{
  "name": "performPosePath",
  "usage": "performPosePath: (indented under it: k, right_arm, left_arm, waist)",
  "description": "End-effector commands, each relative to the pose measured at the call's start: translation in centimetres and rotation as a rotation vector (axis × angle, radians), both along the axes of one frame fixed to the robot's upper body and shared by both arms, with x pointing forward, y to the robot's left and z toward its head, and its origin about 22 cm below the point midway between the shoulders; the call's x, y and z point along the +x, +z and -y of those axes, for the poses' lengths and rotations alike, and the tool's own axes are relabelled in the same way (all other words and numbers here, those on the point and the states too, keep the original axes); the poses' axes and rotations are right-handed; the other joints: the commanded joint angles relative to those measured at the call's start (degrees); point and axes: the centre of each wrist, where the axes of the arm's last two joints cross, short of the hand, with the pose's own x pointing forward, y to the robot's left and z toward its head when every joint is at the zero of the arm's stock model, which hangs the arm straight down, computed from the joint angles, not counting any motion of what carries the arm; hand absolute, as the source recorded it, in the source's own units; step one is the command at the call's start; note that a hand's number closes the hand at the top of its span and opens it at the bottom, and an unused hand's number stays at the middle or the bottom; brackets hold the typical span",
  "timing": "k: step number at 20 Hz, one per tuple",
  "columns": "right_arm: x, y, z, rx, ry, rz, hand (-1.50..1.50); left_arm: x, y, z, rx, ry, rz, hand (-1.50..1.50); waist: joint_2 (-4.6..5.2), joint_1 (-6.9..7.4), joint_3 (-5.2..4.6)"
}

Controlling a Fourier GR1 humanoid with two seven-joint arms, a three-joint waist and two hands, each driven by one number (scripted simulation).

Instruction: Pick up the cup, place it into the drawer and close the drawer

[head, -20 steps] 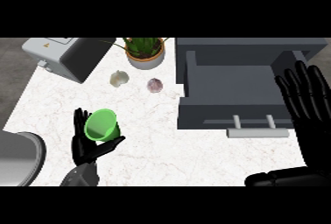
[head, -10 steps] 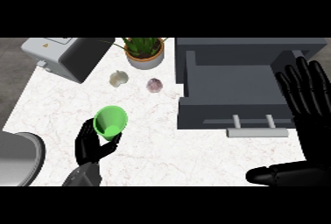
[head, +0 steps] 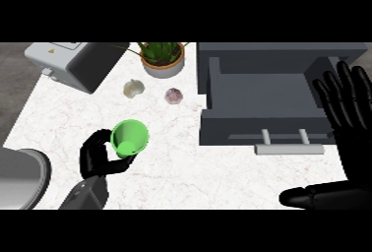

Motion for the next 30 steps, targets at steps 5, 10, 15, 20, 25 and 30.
performPosePath:
  k: [5,10,15,20,25,30]
  right_arm:
    - [0.1,-0.2,0.8,-0.005,-0.012,-0.002,-1.5]
    - [0.1,0.7,1.8,0.0,-0.027,-0.014,-1.5]
    - [0.8,-1.0,0.0,0.014,-0.022,-0.011,-1.5]
    - [0.6,-0.7,0.7,0.008,-0.008,-0.037,-1.5]
    - [0.0,-0.7,1.8,-0.001,-0.009,-0.007,-1.5]
    - [-0.6,-0.4,1.4,-0.016,-0.02,-0.012,-1.5]
  left_arm:
    - [-1.1,0.7,-2.8,0.013,-0.145,0.153,1.5]
    - [2.3,5.2,-0.2,0.002,-0.248,0.206,1.5]
    - [1.7,8.2,2.0,0.059,-0.349,0.234,1.5]
    - [5.3,15.5,3.1,0.034,-0.407,0.266,1.5]
    - [6.4,20.2,6.9,0.015,-0.411,0.284,1.5]
    - [8.1,25.5,10.2,0.036,-0.424,0.288,1.5]
  waist:
    - [-0.16,0.48,0.04]
    - [-0.45,0.9,0.12]
    - [-0.36,1.15,0.11]
    - [-0.23,0.63,0.08]
    - [-0.16,0.28,0.06]
    - [-0.14,0.04,0.05]
